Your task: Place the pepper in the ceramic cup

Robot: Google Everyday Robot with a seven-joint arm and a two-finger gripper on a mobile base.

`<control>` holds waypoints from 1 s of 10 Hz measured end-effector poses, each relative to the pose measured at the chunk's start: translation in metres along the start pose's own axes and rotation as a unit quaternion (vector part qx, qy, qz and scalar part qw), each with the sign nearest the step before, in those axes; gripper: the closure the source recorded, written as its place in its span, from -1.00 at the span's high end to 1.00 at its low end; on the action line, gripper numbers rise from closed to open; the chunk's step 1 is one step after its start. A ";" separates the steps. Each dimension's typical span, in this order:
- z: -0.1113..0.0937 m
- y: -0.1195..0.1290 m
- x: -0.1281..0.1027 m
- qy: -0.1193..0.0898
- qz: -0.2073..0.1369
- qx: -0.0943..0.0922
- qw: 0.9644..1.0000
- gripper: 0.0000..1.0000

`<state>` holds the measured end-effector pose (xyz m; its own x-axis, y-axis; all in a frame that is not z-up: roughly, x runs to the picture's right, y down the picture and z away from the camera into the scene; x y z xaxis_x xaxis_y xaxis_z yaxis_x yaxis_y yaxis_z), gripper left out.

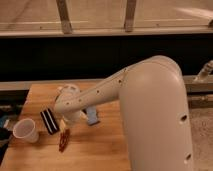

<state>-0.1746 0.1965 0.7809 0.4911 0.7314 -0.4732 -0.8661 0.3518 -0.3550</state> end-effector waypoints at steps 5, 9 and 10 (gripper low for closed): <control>0.024 0.023 -0.003 0.008 -0.006 -0.035 0.999 0.60; 0.054 0.051 0.005 0.031 -0.019 -0.059 0.998 0.60; 0.057 0.054 0.006 0.034 -0.022 -0.060 0.997 0.51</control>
<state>-0.2243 0.2533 0.8052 0.5370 0.6746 -0.5066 -0.8283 0.3077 -0.4683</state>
